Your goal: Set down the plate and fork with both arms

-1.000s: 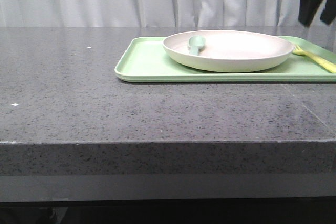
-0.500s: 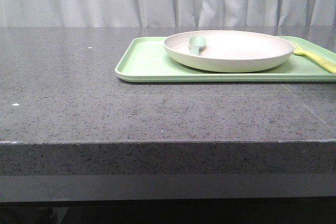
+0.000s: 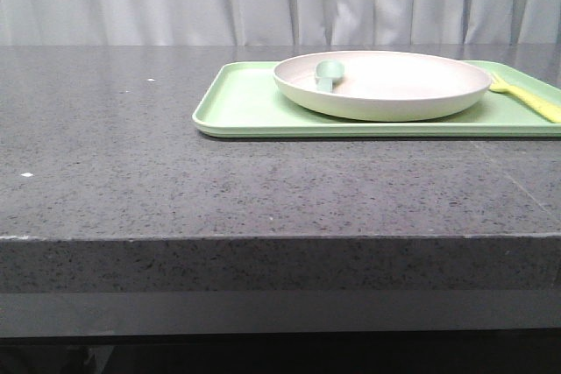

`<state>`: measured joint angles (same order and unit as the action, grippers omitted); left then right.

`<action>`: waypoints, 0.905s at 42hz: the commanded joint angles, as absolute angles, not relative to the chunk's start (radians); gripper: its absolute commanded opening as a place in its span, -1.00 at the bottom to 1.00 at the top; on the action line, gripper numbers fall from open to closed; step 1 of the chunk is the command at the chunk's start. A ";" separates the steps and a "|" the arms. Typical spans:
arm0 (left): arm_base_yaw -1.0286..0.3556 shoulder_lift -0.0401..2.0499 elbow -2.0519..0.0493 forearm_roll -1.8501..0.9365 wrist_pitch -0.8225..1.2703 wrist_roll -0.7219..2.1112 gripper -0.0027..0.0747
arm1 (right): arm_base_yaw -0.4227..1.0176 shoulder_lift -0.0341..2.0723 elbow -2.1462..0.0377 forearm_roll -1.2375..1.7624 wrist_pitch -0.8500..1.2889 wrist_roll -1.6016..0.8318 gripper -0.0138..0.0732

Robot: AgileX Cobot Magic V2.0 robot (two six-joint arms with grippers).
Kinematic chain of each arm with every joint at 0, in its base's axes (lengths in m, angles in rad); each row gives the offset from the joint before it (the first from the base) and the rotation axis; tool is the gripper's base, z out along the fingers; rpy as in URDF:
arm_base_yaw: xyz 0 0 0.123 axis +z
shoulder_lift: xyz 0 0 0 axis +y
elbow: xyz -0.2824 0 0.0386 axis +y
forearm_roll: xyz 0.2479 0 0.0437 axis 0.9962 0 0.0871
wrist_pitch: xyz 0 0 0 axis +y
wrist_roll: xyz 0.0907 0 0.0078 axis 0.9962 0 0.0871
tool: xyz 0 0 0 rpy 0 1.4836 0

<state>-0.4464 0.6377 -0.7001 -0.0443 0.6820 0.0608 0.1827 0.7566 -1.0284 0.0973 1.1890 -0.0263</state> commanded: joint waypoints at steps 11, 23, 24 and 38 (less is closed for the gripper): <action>-0.445 0.636 -0.727 -0.048 0.609 0.051 -0.77 | 0.181 0.488 -0.870 -0.006 1.085 0.033 0.12; -0.445 0.636 -0.727 -0.048 0.609 0.051 -0.77 | 0.181 0.458 -0.848 -0.019 1.083 0.055 0.12; -0.445 0.636 -0.727 -0.048 0.609 0.051 -0.77 | 0.181 0.458 -0.848 -0.016 1.086 0.055 0.10; -0.445 0.636 -0.727 -0.048 0.607 0.044 -0.98 | 0.181 0.458 -0.847 0.061 1.063 0.055 -0.82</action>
<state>-0.4464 0.6377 -0.7001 -0.0443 0.6820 0.0545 0.1827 0.4521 -0.8231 0.0379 1.1415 0.0516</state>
